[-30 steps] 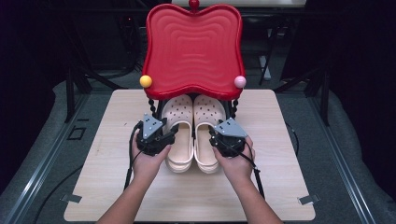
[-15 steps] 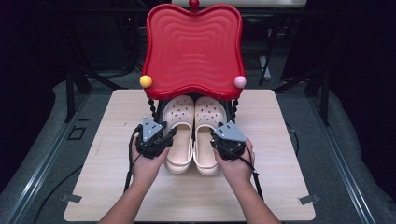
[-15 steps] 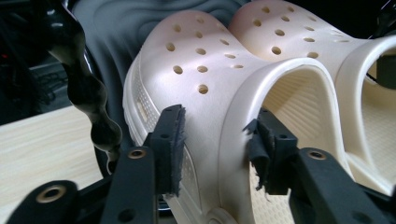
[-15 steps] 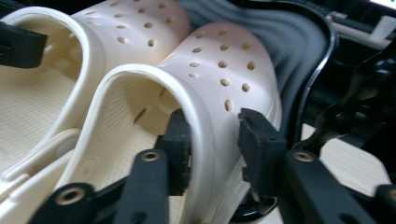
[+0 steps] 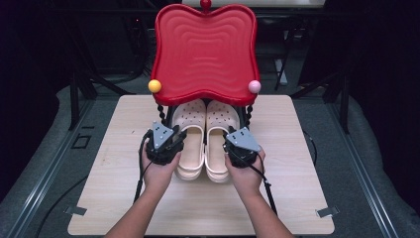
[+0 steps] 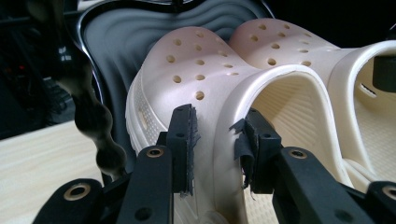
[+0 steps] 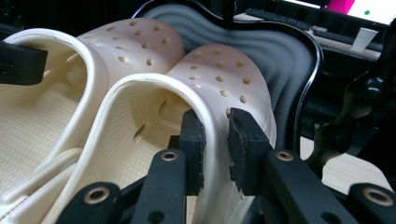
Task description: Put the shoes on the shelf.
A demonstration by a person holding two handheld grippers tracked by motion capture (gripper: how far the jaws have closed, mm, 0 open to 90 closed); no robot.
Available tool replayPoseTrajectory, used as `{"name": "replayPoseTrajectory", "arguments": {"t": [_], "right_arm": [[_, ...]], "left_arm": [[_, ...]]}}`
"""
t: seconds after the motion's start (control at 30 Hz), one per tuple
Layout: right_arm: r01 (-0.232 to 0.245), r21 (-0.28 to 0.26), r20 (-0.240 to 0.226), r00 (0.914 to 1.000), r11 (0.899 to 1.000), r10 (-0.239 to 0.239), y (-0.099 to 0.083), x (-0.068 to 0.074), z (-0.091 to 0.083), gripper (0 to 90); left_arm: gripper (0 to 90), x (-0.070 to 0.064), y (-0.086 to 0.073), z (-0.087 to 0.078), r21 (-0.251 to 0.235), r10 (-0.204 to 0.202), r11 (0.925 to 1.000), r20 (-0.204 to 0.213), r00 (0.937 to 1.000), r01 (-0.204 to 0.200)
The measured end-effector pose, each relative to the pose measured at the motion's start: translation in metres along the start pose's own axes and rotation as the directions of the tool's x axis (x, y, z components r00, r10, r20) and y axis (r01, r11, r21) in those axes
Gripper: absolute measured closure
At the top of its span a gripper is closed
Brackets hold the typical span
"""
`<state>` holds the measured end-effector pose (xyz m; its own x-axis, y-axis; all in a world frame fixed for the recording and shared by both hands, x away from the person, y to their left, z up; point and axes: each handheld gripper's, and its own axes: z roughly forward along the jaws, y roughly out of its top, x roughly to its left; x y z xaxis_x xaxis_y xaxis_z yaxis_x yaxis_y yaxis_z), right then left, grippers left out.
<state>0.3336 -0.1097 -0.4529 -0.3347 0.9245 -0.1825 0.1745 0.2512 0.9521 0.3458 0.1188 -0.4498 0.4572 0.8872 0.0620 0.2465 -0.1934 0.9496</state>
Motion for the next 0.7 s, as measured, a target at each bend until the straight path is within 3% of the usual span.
{"name": "replayPoseTrajectory", "arguments": {"t": [0.3, 0.53, 0.7], "right_arm": [[-0.006, -0.007, 0.025, 0.9997, 1.0, 0.006, 0.013, -0.007, 0.018, 75.3], [-0.002, 0.006, 0.037, 0.9993, 1.0, 0.001, 0.016, -0.01, 0.026, 72.8], [-0.019, 0.011, 0.012, 0.9998, 1.0, 0.019, 0.012, -0.012, 0.023, 67.2]], "left_arm": [[68.3, 0.016, 0.01, 0.018, -0.011, -0.024, 0.9997, -0.005, 0.9997, 0.024], [67.7, 0.017, 0.009, 0.023, -0.003, -0.006, 1.0, -0.022, 0.9997, 0.006], [63.6, 0.016, 0.009, 0.021, -0.001, -0.025, 0.9997, -0.014, 0.9996, 0.025]]}}
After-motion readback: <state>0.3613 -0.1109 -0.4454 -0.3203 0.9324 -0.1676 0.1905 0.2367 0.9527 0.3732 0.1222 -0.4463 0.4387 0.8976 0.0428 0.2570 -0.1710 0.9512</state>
